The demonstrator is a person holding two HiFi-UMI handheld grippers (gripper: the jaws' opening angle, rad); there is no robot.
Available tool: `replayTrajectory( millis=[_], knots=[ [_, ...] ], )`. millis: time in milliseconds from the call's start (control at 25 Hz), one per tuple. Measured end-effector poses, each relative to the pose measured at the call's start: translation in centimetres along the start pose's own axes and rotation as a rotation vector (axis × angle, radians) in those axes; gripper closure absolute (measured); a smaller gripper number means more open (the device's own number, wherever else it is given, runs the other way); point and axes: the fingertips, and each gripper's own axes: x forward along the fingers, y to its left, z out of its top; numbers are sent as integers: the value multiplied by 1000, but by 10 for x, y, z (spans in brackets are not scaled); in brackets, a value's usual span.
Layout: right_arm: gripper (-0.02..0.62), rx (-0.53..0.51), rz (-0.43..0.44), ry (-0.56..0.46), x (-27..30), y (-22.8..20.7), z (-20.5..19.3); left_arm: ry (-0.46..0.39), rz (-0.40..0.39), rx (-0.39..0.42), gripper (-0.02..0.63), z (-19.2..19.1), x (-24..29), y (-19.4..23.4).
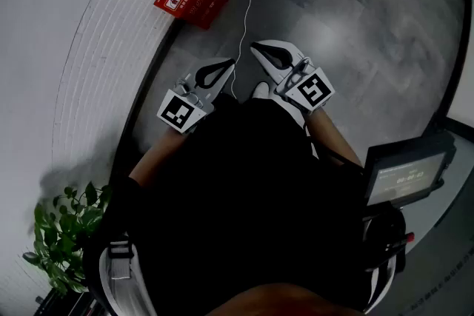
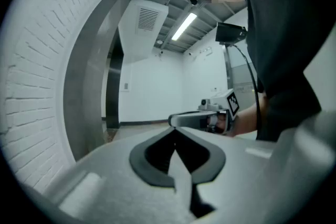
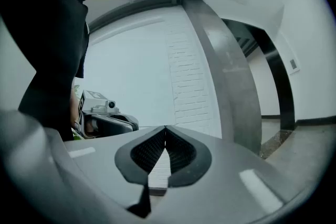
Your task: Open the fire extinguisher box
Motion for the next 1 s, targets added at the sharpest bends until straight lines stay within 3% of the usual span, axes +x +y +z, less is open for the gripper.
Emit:
replayTrajectory(
  millis=[480, 760, 1000],
  knots=[
    [586, 14, -145, -24, -43, -63, 6, 19, -124, 11, 606, 6, 76, 0],
    [586, -2, -249, -20, -45, -136, 19, 5, -238, -3, 607, 10, 149, 40],
    [586, 4, -306, -7, -31, -214, 34, -59, -288, 6, 606, 45, 213, 95]
  ],
)
